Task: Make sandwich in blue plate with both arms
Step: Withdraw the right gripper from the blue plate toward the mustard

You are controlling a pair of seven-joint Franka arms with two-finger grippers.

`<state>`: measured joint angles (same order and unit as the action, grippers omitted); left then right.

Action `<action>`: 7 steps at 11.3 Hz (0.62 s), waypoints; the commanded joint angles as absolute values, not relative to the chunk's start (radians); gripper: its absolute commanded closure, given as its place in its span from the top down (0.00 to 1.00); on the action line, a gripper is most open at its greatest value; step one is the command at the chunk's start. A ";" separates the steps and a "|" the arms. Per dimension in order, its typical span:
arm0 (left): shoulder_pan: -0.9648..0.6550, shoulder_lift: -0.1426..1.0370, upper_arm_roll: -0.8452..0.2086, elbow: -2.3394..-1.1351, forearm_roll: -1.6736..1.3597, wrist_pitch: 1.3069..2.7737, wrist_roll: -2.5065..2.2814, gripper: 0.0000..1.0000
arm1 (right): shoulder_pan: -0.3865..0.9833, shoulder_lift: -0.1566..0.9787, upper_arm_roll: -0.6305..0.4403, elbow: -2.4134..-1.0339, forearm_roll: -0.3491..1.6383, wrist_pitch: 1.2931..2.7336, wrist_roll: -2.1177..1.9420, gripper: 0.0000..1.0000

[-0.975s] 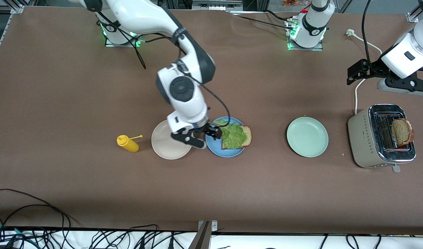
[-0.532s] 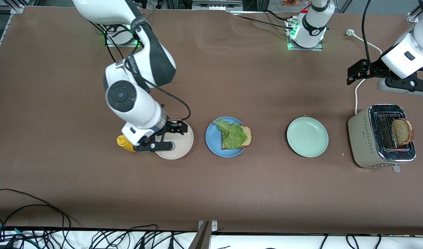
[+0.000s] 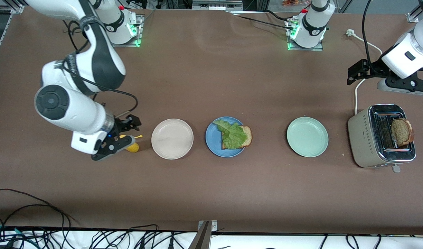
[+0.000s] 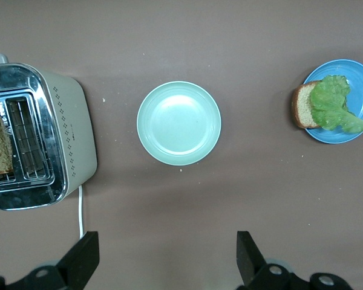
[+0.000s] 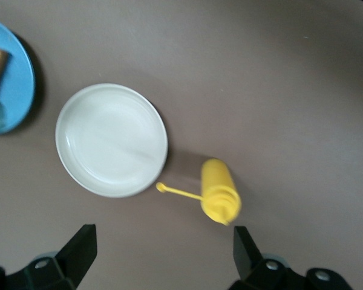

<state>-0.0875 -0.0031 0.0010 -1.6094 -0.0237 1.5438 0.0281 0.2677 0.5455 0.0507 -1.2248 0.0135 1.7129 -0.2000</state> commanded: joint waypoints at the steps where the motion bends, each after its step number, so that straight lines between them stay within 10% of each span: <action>1: -0.091 -0.003 0.000 -1.589 0.008 1.522 0.021 1.00 | 0.117 0.437 0.199 -1.345 -0.104 1.709 -0.323 1.00; 7: -0.091 -0.003 0.000 -1.589 0.008 1.522 0.021 1.00 | 0.009 0.229 0.250 -1.601 -0.086 1.749 -0.625 1.00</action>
